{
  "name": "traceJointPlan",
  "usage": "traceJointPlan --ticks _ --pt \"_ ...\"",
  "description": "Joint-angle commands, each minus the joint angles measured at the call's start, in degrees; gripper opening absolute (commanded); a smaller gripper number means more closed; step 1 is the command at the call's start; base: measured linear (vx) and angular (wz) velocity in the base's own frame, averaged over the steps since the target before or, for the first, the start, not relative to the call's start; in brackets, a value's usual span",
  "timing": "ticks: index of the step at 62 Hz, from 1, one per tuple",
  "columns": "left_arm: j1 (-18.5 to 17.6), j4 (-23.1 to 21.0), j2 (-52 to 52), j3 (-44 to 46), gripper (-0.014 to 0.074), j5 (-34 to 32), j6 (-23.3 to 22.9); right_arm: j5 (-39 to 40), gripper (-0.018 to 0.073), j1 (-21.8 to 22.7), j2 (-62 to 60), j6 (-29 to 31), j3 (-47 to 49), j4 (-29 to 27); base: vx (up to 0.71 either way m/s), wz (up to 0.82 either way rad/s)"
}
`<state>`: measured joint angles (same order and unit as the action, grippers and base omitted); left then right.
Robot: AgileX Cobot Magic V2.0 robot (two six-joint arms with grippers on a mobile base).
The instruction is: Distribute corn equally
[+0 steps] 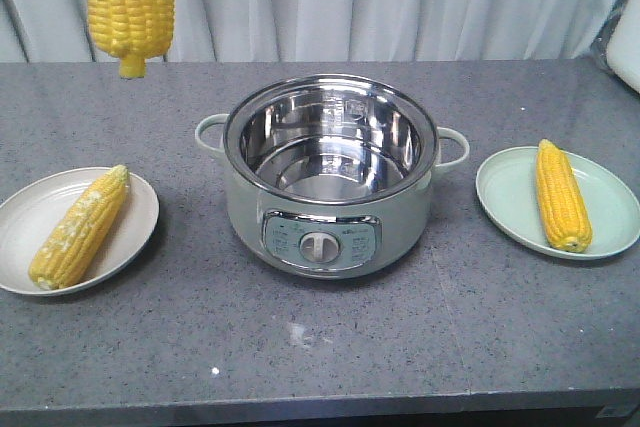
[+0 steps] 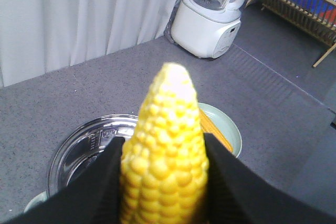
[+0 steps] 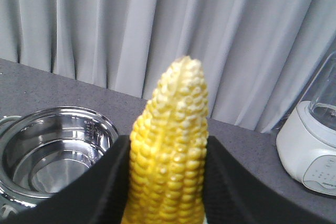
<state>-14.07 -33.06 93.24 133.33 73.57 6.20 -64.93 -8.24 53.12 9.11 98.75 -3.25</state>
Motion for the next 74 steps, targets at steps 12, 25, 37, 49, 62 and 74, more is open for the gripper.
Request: traceJointPlan --ticks 12,25,37,49,62,74 --pt "-0.1 -2.3 -2.2 1.3 -0.0006 -1.8 -0.7 5.1 -0.0004 0.4 0.3 0.2 0.9 0.1 0.00 0.00" --pt "-0.1 -2.3 -2.2 1.3 -0.0006 -1.8 -0.7 5.0 -0.0004 0.4 0.3 0.2 0.9 0.1 0.00 -0.03" --pt "-0.1 -2.3 -2.2 1.3 -0.0006 -1.8 -0.7 5.0 -0.0004 0.4 0.3 0.2 0.9 0.1 -0.01 -0.09" --pt "-0.1 -2.3 -2.2 1.3 -0.0006 -1.8 -0.7 5.0 -0.0004 0.4 0.3 0.2 0.9 0.1 -0.01 -0.17" --pt "-0.1 -2.3 -2.2 1.3 -0.0006 -1.8 -0.7 5.0 -0.0004 0.4 0.3 0.2 0.9 0.1 0.00 -0.28" --pt "-0.1 -2.3 -2.2 1.3 -0.0006 -1.8 -0.7 5.0 -0.0004 0.4 0.3 0.2 0.9 0.1 0.00 -0.36"
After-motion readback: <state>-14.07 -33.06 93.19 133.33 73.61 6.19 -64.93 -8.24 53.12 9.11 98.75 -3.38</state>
